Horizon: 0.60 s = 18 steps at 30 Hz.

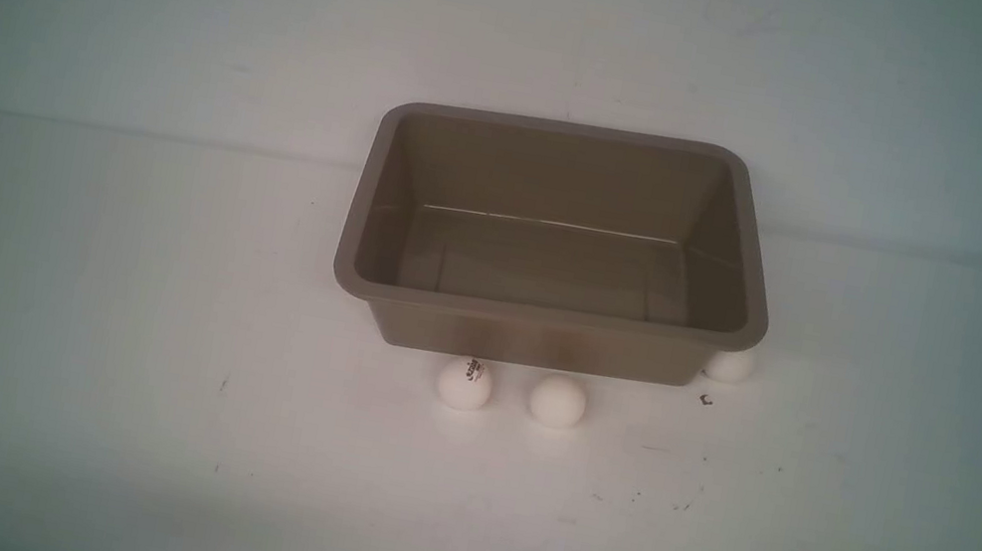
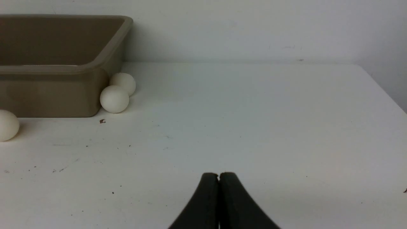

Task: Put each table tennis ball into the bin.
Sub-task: Use the right arm to clamp the table tennis ball closest to it

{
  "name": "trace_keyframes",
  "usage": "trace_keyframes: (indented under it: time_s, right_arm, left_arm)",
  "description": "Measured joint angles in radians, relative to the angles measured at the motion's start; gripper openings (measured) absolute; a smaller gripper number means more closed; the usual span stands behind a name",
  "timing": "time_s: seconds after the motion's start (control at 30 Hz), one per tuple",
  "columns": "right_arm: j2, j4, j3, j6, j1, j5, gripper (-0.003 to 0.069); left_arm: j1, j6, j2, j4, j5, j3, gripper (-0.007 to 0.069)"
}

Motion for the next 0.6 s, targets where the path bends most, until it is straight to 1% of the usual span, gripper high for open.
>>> trace_keyframes:
  time_s: [0.6]
  right_arm:
    - [0.0, 0.0, 0.0, 0.0, 0.01, 0.0, -0.0019]
  left_arm:
    - [0.0, 0.0, 0.0, 0.0, 0.0, 0.0, 0.024]
